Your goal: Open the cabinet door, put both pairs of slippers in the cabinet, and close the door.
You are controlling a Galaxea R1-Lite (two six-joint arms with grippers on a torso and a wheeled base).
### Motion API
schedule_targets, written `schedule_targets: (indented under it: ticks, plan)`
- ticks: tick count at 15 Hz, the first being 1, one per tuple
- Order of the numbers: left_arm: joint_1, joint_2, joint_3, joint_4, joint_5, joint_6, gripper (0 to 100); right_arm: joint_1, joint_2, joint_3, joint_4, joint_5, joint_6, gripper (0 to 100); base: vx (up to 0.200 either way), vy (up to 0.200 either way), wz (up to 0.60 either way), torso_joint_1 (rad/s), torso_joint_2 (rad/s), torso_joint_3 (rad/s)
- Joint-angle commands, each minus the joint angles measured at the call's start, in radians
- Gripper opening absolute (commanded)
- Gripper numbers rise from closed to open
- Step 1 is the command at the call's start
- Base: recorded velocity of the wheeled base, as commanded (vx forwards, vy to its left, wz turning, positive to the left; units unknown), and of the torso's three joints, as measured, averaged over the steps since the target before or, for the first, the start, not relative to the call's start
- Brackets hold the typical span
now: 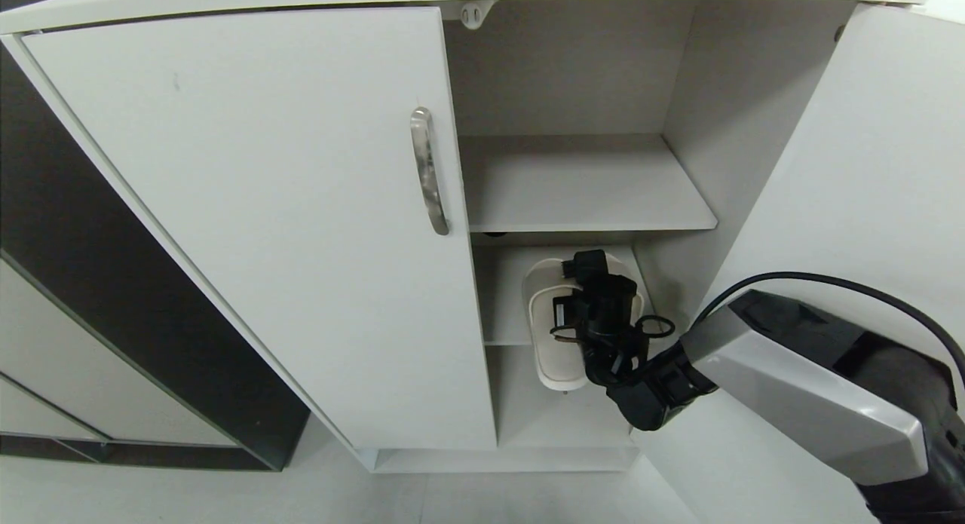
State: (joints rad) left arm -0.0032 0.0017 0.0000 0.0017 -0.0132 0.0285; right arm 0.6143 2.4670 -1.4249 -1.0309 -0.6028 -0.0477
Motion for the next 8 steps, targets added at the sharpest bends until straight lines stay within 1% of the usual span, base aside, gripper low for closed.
schedule_targets:
  ticks: [1, 5, 6, 8]
  plan:
    - [0.000, 0.000, 0.000, 0.000, 0.001, 0.001, 0, -0.007, 0.007, -0.060, 0.035, 0.000, -0.001, 0, 0.000, 0.000, 0.00, 0.000, 0.00, 0.000]
    - [0.000, 0.000, 0.000, 0.000, 0.002, -0.004, 0, -0.016, 0.061, -0.175, 0.061, 0.000, -0.004, 0, 0.000, 0.000, 0.00, 0.000, 0.00, 0.000]
    - [0.000, 0.000, 0.000, 0.000, 0.002, -0.004, 0, -0.018, 0.063, -0.195, 0.086, 0.000, -0.003, 0, 0.000, 0.000, 0.00, 0.000, 0.00, 0.000]
    - [0.000, 0.000, 0.000, 0.000, 0.002, -0.004, 0, -0.018, 0.069, -0.215, 0.089, 0.000, -0.003, 0, 0.000, 0.000, 0.00, 0.000, 0.00, 0.000]
